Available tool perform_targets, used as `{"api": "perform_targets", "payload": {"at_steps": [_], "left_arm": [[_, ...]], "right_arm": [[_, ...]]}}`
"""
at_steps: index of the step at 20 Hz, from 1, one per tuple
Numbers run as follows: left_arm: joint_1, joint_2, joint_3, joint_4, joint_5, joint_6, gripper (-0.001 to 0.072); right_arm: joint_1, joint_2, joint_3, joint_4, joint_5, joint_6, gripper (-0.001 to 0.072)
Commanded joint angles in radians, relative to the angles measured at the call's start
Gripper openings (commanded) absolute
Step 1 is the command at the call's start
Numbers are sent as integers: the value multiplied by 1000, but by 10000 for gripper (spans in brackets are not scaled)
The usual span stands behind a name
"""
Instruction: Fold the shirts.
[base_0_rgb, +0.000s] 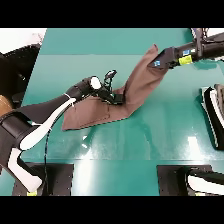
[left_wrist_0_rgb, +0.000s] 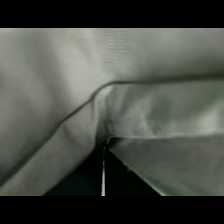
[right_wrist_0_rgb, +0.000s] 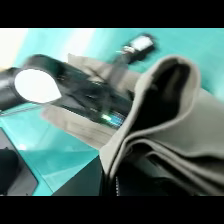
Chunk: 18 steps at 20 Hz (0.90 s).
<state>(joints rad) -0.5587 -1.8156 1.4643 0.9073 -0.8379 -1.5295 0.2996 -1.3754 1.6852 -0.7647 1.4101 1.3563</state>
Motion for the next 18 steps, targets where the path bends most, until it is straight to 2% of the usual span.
{"api": "perform_targets", "payload": {"at_steps": [1,3,7,10,13,14,15,16,17,18], "left_arm": [[21,0,15,28,-24,-9,25],[79,61,16,51,-70,-7,25],[271,287,16,222,-163,-6,25],[431,471,16,340,-211,20,26],[555,599,16,385,-260,20,26],[585,624,16,385,-280,19,26],[611,645,16,385,-300,20,26],[632,660,16,385,-320,20,26],[646,666,15,385,-339,20,26],[654,667,15,385,-361,20,26]], "right_arm": [[71,2,24,14,-44,7,17],[105,2,24,14,-74,3,17],[238,-34,24,27,-182,-6,17],[401,-149,41,172,-294,-108,18],[564,-331,186,136,-353,-142,38],[605,-382,238,90,-352,-186,195],[631,-420,277,36,-343,-195,463],[645,-454,311,-7,-306,-195,688],[648,-482,342,-37,-240,-195,681],[642,-493,355,-75,-179,-175,628]]}}
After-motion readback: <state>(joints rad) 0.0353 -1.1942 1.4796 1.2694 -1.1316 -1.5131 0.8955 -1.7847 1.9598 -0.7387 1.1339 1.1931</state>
